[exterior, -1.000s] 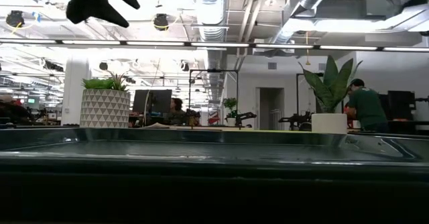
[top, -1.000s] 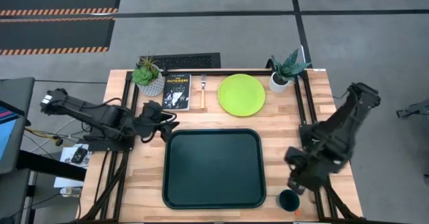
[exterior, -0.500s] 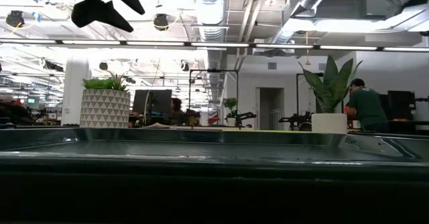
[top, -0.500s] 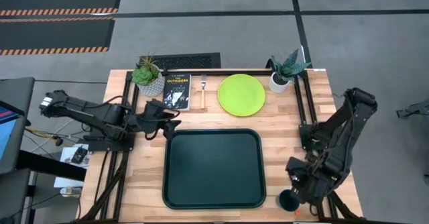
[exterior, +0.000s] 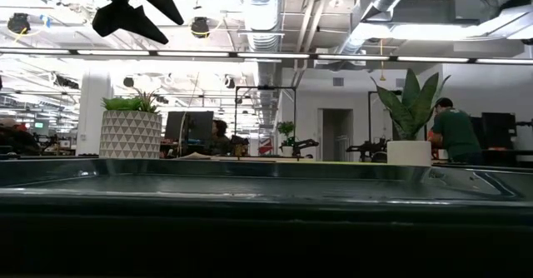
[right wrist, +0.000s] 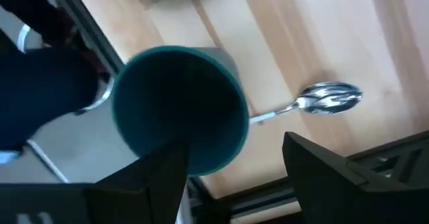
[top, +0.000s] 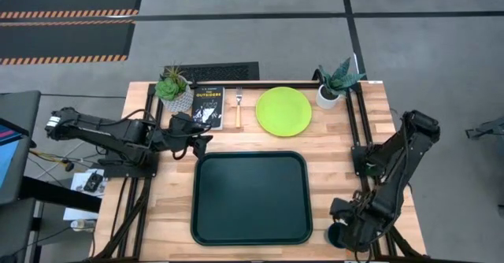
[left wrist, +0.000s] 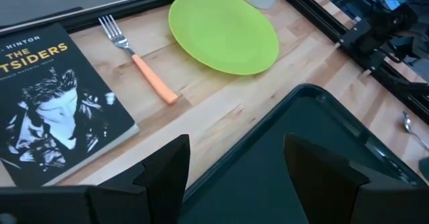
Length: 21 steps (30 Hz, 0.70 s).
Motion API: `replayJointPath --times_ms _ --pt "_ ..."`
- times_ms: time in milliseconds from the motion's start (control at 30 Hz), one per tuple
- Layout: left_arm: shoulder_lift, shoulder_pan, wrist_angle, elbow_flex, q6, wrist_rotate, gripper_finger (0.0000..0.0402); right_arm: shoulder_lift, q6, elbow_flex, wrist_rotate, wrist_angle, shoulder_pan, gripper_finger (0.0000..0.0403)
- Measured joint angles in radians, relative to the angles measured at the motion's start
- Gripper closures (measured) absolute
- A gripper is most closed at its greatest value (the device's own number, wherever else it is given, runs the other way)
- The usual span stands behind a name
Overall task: Pick and place plate/cup/fork/spoon on tray
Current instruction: Put the green glass onto the black tray
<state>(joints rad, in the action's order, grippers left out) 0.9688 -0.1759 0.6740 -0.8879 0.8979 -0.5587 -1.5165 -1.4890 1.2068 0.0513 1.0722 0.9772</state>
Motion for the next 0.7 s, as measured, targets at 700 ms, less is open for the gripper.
replayJointPath --times_ms 700 --pt "0.0 0.0 0.001 0.0 -0.013 0.0 0.0173 -0.076 0.24 -0.001 -0.002 0.041 -0.091 0.0166"
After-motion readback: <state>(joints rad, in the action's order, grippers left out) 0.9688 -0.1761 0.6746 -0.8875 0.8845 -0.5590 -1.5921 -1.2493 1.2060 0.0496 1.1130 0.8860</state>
